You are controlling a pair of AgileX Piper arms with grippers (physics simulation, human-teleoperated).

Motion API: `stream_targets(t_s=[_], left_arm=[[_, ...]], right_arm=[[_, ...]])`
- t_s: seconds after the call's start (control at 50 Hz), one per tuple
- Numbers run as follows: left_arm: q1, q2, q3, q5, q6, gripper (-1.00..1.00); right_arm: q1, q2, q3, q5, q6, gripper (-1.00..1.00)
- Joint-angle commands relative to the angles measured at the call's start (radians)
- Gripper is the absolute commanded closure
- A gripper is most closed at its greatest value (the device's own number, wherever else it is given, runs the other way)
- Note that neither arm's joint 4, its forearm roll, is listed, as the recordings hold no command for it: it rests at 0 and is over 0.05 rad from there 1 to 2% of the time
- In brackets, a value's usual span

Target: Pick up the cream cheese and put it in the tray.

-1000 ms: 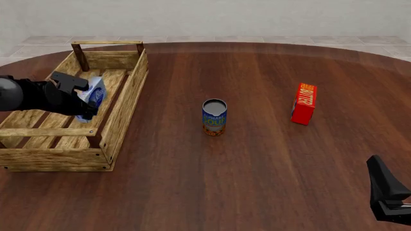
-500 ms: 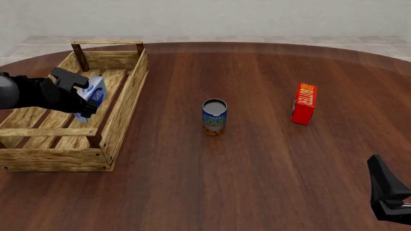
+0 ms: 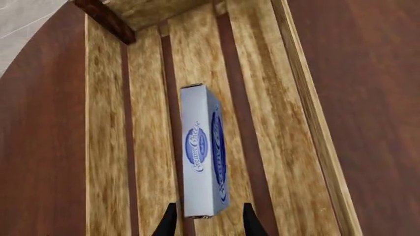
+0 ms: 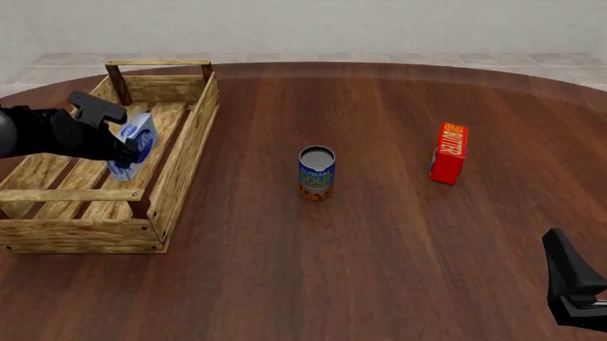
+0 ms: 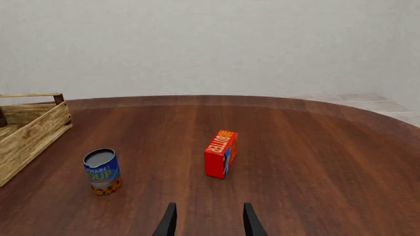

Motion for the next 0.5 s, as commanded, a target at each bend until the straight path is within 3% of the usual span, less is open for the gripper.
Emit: stream_targets(t_s=[0.02, 0.5], left_arm=[[-0.015, -0.045, 0.032, -0.008, -0.004, -1.00], [-0.055, -0.198, 0.107, -0.031, 0.014, -1.00]], right_arm=[[0.000, 0.000, 0.000, 0.000, 0.000, -1.00], [0.000, 0.006, 0.004, -0.009, -0.002, -1.00]])
